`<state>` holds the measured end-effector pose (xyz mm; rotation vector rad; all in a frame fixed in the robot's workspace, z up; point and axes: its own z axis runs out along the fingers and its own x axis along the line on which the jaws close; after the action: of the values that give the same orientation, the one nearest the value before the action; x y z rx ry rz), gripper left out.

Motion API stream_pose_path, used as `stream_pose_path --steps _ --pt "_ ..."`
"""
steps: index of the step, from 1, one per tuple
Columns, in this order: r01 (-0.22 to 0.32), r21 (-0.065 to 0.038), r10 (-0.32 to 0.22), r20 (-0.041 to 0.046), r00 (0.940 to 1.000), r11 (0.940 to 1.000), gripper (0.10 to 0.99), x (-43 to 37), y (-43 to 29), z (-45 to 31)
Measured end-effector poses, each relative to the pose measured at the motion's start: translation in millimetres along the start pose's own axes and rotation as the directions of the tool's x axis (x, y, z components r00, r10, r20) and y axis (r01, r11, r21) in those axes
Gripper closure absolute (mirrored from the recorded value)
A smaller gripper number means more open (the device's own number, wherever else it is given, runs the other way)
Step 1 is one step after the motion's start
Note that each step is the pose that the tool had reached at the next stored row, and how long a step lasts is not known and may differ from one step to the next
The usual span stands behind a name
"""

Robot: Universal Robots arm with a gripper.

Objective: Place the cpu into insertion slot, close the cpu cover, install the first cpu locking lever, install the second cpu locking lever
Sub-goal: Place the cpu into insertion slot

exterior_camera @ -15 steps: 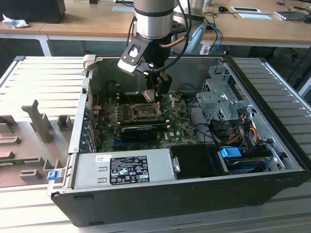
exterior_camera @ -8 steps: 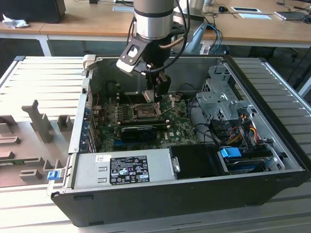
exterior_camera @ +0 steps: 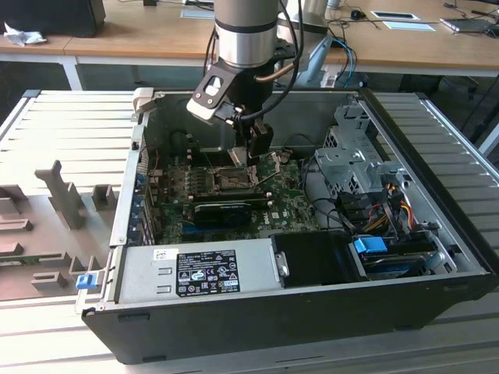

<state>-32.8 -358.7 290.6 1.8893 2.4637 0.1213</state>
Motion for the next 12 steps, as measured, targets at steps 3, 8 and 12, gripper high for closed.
stream_pose_path --steps 3,8,12 --pt "-0.002 0.000 0.002 0.0013 1.0000 1.0000 0.557 0.0 0.0 0.2" --pt "-0.035 0.000 0.035 0.0051 0.9994 0.9994 0.557 0.2 -0.6 1.6" --pt "-0.081 -0.002 0.081 0.0089 0.9967 0.9967 0.557 0.5 -1.6 7.7"
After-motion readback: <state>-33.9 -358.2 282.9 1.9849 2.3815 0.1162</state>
